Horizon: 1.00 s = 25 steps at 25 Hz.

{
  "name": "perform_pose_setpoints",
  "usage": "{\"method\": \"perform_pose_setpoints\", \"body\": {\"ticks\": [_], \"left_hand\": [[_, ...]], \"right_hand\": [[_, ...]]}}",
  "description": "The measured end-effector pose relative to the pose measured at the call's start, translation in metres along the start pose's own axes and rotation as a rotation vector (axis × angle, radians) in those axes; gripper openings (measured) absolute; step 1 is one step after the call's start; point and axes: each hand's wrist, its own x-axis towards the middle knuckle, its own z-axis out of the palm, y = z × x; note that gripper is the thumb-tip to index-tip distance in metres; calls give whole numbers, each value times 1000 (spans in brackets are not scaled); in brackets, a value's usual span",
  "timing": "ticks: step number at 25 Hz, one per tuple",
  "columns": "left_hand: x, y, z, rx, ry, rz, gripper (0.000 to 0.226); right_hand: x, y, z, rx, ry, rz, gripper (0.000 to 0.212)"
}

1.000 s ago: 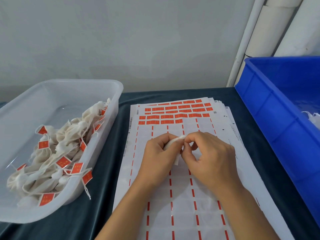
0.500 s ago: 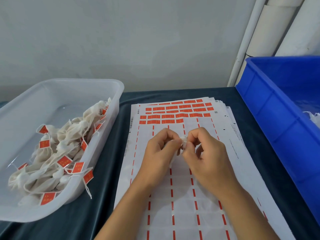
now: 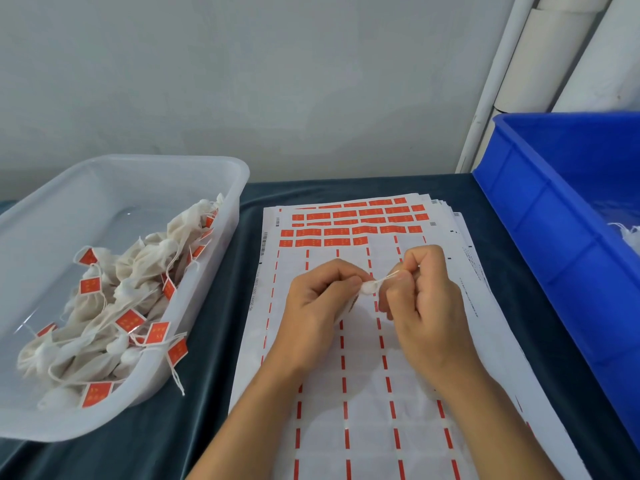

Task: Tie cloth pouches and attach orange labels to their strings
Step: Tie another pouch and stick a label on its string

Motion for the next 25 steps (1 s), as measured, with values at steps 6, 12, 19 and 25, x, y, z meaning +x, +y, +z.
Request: {"method": "perform_pose_setpoints", "body": {"ticks": [6,12,19,25], "left_hand": [[0,-2,1,61,-20,-30,29],[-1,-3,1,170,21,-20,14],[0,-5,2,167,59,14,10],[0,-4,1,178,90,46,8]], "right_hand": [[2,4,-7,-82,20,22,10],[8,1,-8,309,-30,278,11],[12,-2,-14,558,-65,404,9],[10,1,-15,377,-82,430,11]]}}
